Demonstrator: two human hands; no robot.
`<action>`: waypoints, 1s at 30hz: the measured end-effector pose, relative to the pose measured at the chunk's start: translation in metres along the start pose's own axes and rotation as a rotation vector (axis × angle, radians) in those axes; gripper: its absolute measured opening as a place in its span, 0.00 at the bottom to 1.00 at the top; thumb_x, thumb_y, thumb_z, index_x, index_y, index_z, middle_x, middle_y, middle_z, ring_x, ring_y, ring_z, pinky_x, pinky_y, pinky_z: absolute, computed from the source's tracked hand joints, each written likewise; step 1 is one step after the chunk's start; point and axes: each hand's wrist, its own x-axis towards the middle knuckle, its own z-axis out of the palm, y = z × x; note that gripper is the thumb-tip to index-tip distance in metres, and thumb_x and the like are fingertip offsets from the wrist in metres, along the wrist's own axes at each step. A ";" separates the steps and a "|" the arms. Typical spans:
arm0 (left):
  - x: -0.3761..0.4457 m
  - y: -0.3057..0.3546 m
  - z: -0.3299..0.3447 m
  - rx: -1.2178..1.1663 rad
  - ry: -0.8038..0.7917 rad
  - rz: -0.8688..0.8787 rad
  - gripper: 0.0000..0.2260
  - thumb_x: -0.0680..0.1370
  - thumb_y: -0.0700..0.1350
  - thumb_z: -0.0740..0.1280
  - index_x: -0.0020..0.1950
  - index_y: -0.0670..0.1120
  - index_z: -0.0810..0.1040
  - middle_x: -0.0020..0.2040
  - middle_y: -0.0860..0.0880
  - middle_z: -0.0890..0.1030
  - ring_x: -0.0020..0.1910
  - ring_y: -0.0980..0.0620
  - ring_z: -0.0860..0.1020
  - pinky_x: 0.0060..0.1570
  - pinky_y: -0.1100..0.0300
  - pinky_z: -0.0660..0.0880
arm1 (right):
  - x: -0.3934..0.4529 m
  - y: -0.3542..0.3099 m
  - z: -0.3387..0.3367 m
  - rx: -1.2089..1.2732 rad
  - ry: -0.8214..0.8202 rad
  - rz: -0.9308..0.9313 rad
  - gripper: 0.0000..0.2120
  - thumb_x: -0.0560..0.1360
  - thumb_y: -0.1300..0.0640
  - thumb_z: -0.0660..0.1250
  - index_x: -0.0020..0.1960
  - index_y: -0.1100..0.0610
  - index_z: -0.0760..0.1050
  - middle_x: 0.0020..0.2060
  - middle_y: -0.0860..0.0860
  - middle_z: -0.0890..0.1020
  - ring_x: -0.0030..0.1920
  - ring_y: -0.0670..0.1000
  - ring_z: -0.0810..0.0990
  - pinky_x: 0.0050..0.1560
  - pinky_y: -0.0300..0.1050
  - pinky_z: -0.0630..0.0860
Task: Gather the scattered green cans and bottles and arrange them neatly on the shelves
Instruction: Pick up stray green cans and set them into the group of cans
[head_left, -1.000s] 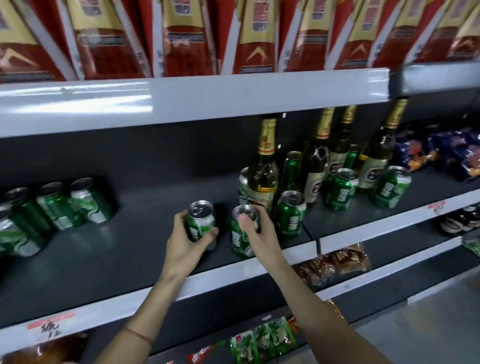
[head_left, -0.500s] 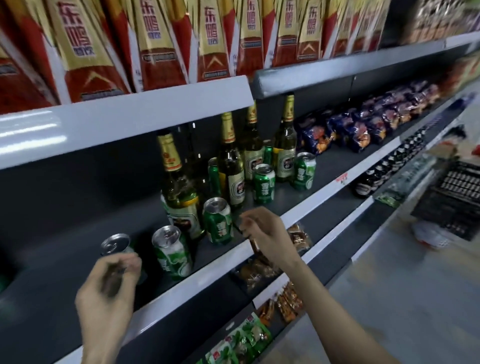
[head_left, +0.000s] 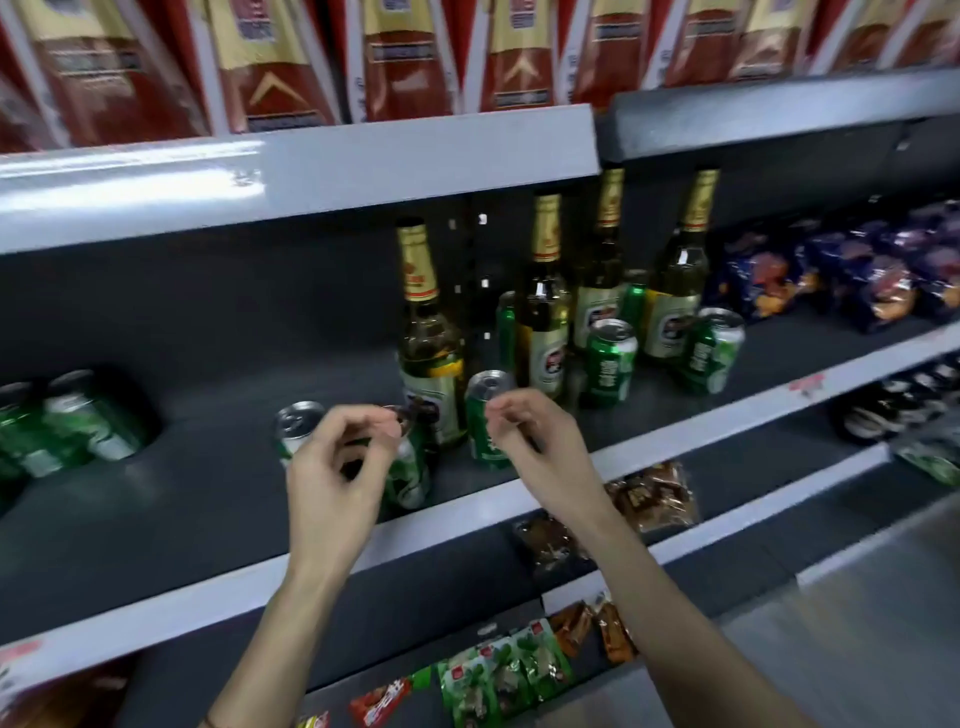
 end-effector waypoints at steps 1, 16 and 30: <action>-0.004 -0.001 -0.004 0.028 0.029 -0.006 0.10 0.80 0.33 0.70 0.47 0.48 0.83 0.44 0.60 0.85 0.45 0.62 0.82 0.46 0.72 0.74 | 0.001 0.000 0.012 -0.005 -0.050 -0.008 0.08 0.80 0.59 0.70 0.60 0.56 0.79 0.52 0.50 0.84 0.53 0.45 0.83 0.57 0.38 0.78; 0.027 -0.066 -0.036 0.153 0.186 -0.415 0.40 0.70 0.49 0.83 0.76 0.53 0.65 0.68 0.55 0.76 0.63 0.63 0.77 0.63 0.66 0.71 | 0.016 0.014 0.110 0.069 -0.205 0.103 0.27 0.73 0.56 0.79 0.67 0.52 0.71 0.57 0.38 0.77 0.55 0.27 0.75 0.54 0.21 0.68; 0.030 -0.075 -0.099 0.265 0.341 -0.476 0.33 0.65 0.59 0.80 0.61 0.54 0.65 0.59 0.49 0.81 0.59 0.47 0.81 0.63 0.52 0.76 | 0.016 0.011 0.132 0.085 -0.076 0.155 0.23 0.73 0.58 0.78 0.62 0.45 0.72 0.52 0.35 0.78 0.57 0.50 0.79 0.61 0.64 0.79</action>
